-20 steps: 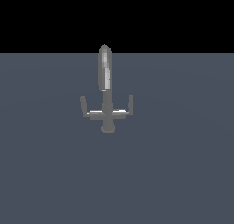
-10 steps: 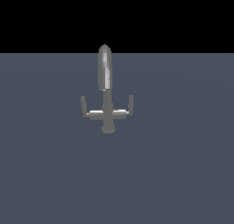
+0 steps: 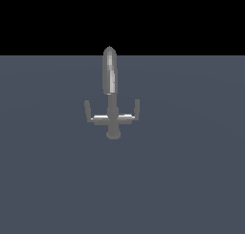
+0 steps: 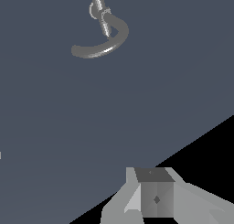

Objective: Turn on the faucet by rotating a designated handle.

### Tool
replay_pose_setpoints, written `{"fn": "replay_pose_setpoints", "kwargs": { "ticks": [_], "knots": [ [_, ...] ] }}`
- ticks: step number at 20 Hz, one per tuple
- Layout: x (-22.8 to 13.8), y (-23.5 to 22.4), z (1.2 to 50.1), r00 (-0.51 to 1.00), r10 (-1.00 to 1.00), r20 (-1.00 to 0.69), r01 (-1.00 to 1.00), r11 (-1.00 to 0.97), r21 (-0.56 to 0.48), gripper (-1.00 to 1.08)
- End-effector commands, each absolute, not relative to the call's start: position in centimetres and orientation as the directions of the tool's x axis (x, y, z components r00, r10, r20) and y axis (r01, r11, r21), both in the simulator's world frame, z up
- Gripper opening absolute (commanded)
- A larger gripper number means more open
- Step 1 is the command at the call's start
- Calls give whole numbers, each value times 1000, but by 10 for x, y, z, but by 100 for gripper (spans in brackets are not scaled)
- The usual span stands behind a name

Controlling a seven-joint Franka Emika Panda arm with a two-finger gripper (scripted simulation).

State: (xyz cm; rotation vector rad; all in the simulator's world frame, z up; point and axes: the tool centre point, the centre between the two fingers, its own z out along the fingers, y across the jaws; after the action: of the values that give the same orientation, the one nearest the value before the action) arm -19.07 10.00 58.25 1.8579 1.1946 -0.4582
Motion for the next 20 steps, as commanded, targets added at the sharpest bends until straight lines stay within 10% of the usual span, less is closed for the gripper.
{"fn": "replay_pose_setpoints", "kwargs": {
  "ticks": [1, 20],
  "knots": [
    [-184, 107, 579, 413, 529, -741, 901, -122, 415, -100],
    [-117, 152, 523, -162, 234, -959, 985, 104, -141, -100]
  ]
}}
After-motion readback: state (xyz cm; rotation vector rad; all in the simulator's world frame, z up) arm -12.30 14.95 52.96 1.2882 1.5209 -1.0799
